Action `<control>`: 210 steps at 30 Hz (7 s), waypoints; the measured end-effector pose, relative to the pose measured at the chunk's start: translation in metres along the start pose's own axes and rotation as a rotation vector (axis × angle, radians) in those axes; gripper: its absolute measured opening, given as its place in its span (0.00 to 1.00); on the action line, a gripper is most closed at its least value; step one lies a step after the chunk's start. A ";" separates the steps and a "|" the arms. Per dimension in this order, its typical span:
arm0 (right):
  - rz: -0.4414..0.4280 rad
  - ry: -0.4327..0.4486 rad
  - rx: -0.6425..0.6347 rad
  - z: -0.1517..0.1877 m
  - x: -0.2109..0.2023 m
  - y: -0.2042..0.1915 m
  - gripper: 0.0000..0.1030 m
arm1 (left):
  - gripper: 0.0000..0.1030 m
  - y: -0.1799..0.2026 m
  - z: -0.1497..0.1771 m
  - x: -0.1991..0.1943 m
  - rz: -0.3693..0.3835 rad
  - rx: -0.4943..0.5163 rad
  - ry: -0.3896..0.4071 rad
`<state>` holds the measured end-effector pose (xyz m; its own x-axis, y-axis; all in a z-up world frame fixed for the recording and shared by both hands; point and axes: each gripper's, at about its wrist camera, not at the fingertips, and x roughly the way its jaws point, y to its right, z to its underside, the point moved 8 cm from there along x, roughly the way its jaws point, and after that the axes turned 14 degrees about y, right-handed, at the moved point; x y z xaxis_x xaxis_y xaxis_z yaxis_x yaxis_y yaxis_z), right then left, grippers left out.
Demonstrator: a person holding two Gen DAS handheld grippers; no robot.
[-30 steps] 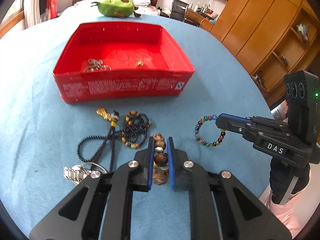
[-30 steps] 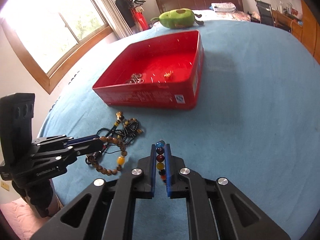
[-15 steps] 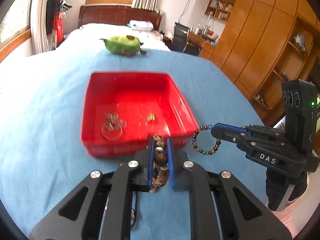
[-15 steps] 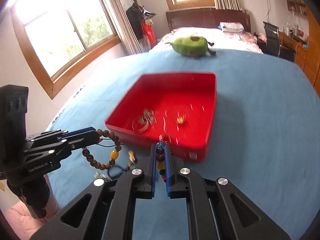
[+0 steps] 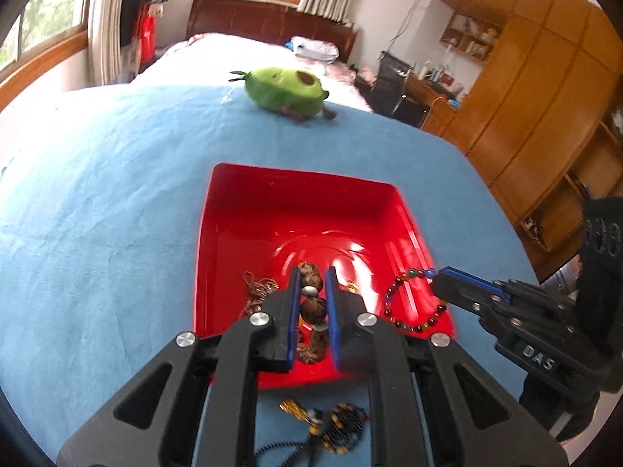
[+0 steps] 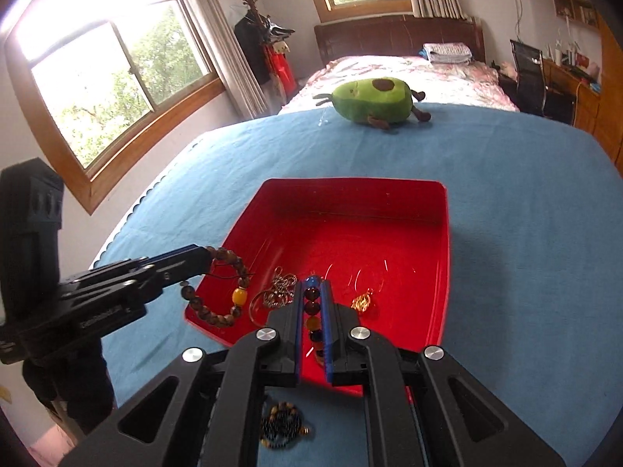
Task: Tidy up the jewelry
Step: 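Carry both bracelets into the red tin while both tools open to release, then move both open tools back to the black necklaces beside the tin, then grasp the black beaded necklace with the right tool while the left grasps the black cord, then open the left tool and grasp the silver wristwatch with it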
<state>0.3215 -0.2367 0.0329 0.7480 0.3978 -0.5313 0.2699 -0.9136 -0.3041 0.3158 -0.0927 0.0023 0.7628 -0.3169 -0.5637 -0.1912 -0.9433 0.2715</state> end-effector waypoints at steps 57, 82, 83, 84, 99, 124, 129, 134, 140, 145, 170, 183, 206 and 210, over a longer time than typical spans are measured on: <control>0.003 -0.051 -0.007 0.091 -0.033 -0.017 0.14 | 0.38 -0.044 0.085 -0.059 -0.072 0.027 -0.033; 0.023 -0.231 -0.064 0.166 0.025 -0.038 0.40 | 0.46 -0.061 0.130 -0.041 -0.071 0.008 -0.107; 0.028 -0.228 -0.081 0.166 0.026 -0.042 0.39 | 0.46 -0.060 0.131 -0.041 -0.069 0.007 -0.109; 0.033 -0.224 -0.102 0.167 0.027 -0.045 0.38 | 0.46 -0.060 0.131 -0.041 -0.069 0.007 -0.110; -0.025 -0.108 0.020 0.146 -0.007 -0.016 0.03 | 0.49 -0.050 0.132 -0.033 -0.038 0.019 -0.130; 0.015 -0.019 0.139 0.132 -0.035 0.036 0.04 | 0.05 0.005 0.156 -0.002 0.102 0.053 -0.262; 0.011 -0.020 0.142 0.133 -0.035 0.037 0.04 | 0.05 0.005 0.125 -0.036 0.190 -0.003 -0.152; 0.011 -0.019 0.143 0.133 -0.036 0.037 0.04 | 0.05 0.002 0.104 -0.062 0.199 -0.023 -0.075; 0.014 -0.022 0.146 0.133 -0.035 0.036 0.04 | 0.05 0.010 0.086 -0.083 0.257 -0.043 -0.003; 0.016 -0.028 0.148 0.134 -0.033 0.036 0.04 | 0.05 0.012 0.080 -0.090 0.247 -0.010 0.049; 0.019 -0.048 0.150 0.138 -0.029 0.036 0.04 | 0.07 -0.083 0.111 -0.071 -0.035 -0.106 -0.051; 0.010 -0.060 0.149 0.139 -0.028 0.036 0.04 | 0.38 -0.038 0.142 -0.032 0.041 0.049 -0.194; 0.001 -0.064 0.153 0.139 -0.028 0.035 0.04 | 0.30 -0.029 0.172 -0.044 0.099 -0.090 -0.294; -0.006 -0.062 0.148 0.138 -0.029 0.034 0.04 | 0.29 -0.032 0.178 -0.030 0.084 -0.152 -0.309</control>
<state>0.2251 -0.2674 -0.0713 0.7064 0.4117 -0.5758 0.1783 -0.8907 -0.4181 0.1890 -0.0703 -0.1285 0.5207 -0.4299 -0.7376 -0.1336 -0.8944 0.4269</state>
